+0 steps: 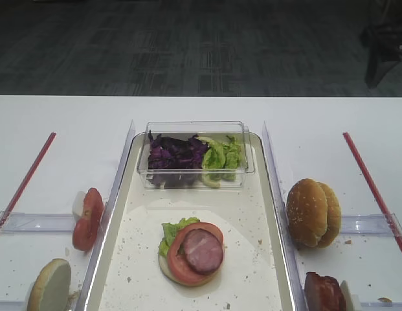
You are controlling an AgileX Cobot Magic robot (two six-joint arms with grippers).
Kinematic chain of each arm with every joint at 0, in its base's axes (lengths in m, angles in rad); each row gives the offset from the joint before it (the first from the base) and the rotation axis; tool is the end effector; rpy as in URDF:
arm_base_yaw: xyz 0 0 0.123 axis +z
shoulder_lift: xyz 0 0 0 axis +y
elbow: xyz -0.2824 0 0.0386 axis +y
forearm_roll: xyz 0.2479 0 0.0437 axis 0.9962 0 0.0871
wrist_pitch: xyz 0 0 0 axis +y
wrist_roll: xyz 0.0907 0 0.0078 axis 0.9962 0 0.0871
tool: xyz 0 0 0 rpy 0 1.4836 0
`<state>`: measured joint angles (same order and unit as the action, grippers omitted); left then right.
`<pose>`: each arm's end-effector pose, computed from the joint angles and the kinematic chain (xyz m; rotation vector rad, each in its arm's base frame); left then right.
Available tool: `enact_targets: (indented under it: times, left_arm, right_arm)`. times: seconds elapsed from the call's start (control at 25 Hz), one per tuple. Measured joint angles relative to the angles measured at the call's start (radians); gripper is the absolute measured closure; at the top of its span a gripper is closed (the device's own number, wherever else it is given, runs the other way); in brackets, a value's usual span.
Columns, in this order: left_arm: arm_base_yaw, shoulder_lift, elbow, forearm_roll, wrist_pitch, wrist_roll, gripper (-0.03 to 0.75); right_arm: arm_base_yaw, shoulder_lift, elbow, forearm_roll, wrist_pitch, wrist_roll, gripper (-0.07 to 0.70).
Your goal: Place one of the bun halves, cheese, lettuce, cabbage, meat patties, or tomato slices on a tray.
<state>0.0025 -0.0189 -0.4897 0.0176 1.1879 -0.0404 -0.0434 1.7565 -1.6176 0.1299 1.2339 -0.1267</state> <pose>-0.0124 0.0015 0.2642 -0.0487 2.1622 -0.0004 0.3673 -0.0048 0.3157 -0.0823 2.8421 0.1480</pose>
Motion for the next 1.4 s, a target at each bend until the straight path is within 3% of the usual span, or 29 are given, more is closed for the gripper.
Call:
enact_targets:
  times: [0.32,0.64,1.0,1.4]
  left_arm:
    - [0.000,0.000,0.000,0.000,0.000,0.000,0.103]
    - [0.000,0.000,0.000,0.000,0.000,0.000,0.103]
    - [0.000,0.000,0.000,0.000,0.000,0.000,0.103]
    - [0.000,0.000,0.000,0.000,0.000,0.000,0.103]
  right_arm:
    - [0.000,-0.240,0.138,0.000,0.007,0.001,0.029]
    - [0.000,-0.519,0.400,0.000,0.010,0.001,0.029]
    - [0.000,-0.837,0.763,0.000,-0.070,0.001,0.029]
    - [0.000,-1.171,0.956,0.000,-0.091,0.019,0.029]
